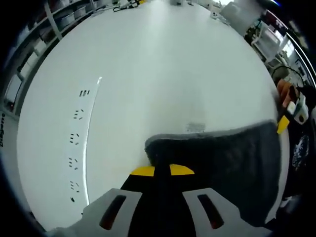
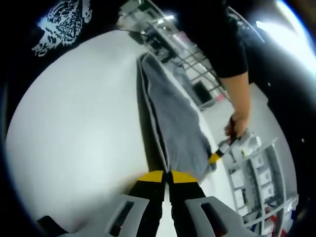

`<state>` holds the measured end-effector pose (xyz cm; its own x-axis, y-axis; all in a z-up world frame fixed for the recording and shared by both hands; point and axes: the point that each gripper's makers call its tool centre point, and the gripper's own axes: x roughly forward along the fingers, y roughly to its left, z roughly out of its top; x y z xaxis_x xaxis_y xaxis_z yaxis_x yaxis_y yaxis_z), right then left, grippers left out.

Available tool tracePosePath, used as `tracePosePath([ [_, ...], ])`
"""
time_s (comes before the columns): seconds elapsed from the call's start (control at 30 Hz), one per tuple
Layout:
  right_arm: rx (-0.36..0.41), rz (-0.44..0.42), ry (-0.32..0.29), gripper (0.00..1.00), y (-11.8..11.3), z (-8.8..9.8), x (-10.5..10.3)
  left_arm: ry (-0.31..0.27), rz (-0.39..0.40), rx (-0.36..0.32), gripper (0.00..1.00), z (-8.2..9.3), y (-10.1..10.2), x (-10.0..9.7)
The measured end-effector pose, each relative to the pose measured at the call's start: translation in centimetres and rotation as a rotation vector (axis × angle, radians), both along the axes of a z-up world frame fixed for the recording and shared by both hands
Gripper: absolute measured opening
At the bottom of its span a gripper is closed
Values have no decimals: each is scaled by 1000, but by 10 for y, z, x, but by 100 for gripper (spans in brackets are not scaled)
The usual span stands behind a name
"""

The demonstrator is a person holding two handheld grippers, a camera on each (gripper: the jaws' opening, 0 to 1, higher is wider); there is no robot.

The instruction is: Open the folded towel by lifting each exposed corner and separating the folded layers until the towel lies flat within the target outline without major curled edges

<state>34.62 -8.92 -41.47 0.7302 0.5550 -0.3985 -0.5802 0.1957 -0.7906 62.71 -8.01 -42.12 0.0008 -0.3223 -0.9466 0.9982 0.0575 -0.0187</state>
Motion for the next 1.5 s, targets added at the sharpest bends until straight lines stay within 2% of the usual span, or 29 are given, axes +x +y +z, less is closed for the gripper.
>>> tracePosePath([
  [0.23, 9, -40, 4, 0, -23, 3, 0, -27, -21, -7, 7, 2, -29, -7],
  [0.3, 23, -66, 16, 0, -35, 2, 0, -27, -19, -4, 7, 4, -35, -7],
  [0.4, 22, -90, 5, 0, -51, 1, -2, -26, -20, -12, 7, 8, -46, -1],
  [0.5, 13, -113, 1, 0, -65, 1, -4, -27, -33, -25, 8, 10, -59, -3],
  [0.73, 6, -137, -17, 0, -79, 5, -8, -31, -64, -21, 8, 9, -81, -1],
  [1.07, -3, -191, -46, 0, -102, 9, -10, -82, -94, -45, 8, 9, -122, 1],
  [1.13, -4, -205, -50, 0, -110, 9, -10, -99, -113, -45, 9, 8, -131, 1],
  [1.2, -11, -223, -56, 0, -117, 9, -9, -147, -149, -42, 10, 8, -141, 1],
  [1.3, -14, -236, -53, 0, -123, 7, -8, -159, -165, -37, 10, 7, -149, -1],
  [1.5, -11, -257, -60, 0, -135, 6, -6, -180, -142, -31, 10, 7, -157, -7],
])
